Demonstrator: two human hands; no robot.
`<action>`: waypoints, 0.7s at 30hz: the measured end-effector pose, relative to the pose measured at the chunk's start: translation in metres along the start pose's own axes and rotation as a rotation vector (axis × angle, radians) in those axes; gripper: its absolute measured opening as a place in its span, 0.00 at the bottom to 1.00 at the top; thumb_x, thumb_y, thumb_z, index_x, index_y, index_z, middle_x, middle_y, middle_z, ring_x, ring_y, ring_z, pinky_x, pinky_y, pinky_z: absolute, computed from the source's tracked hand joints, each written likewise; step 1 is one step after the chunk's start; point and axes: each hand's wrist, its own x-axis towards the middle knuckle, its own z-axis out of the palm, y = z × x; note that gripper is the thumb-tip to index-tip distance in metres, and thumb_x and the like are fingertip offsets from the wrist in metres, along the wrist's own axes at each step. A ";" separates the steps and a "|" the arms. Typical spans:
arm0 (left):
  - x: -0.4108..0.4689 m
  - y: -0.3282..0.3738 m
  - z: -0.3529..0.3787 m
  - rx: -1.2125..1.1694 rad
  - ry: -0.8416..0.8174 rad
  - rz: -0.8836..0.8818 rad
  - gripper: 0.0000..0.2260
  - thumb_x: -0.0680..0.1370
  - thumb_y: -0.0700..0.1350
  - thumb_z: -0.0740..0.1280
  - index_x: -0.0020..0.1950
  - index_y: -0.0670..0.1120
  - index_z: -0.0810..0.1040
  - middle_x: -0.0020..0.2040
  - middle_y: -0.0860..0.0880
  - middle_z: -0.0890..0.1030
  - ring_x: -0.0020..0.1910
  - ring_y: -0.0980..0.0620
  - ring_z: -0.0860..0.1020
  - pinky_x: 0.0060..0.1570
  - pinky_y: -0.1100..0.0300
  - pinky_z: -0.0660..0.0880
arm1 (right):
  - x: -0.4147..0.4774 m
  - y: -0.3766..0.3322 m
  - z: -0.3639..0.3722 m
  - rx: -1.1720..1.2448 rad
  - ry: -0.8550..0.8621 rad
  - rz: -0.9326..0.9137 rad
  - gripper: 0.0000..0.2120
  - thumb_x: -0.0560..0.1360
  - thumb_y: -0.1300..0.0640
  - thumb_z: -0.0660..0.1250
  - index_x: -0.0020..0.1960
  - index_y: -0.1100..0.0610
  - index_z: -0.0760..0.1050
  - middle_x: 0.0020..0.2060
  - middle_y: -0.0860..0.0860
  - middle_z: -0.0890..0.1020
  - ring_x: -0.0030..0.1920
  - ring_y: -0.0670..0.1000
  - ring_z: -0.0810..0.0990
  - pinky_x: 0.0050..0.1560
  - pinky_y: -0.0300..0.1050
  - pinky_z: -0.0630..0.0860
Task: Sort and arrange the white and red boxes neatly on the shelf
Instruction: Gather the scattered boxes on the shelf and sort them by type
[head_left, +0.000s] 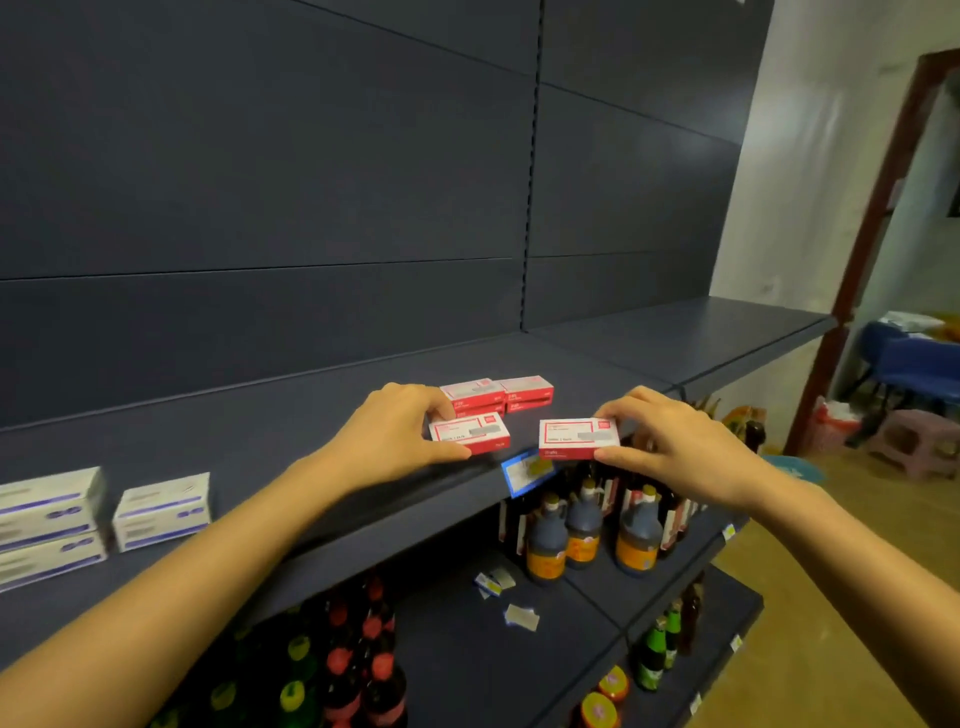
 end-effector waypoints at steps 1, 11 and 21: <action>0.007 0.000 0.006 -0.005 0.000 -0.015 0.19 0.68 0.56 0.72 0.53 0.47 0.78 0.51 0.50 0.81 0.44 0.52 0.76 0.43 0.60 0.71 | 0.008 0.008 0.003 0.038 -0.002 -0.010 0.20 0.72 0.38 0.61 0.61 0.44 0.69 0.54 0.42 0.72 0.47 0.46 0.76 0.49 0.49 0.76; 0.021 0.000 0.045 0.006 0.056 -0.152 0.16 0.69 0.58 0.70 0.48 0.49 0.75 0.50 0.54 0.80 0.44 0.56 0.76 0.46 0.59 0.75 | 0.071 0.057 0.032 0.203 -0.108 -0.164 0.25 0.67 0.33 0.57 0.61 0.41 0.69 0.53 0.39 0.72 0.48 0.43 0.75 0.50 0.45 0.75; 0.003 0.022 0.033 0.315 0.291 -0.308 0.09 0.77 0.52 0.61 0.50 0.48 0.76 0.49 0.51 0.79 0.47 0.51 0.75 0.48 0.58 0.68 | 0.121 0.075 0.048 0.172 -0.135 -0.434 0.20 0.74 0.41 0.63 0.64 0.43 0.68 0.61 0.40 0.72 0.42 0.38 0.69 0.43 0.37 0.67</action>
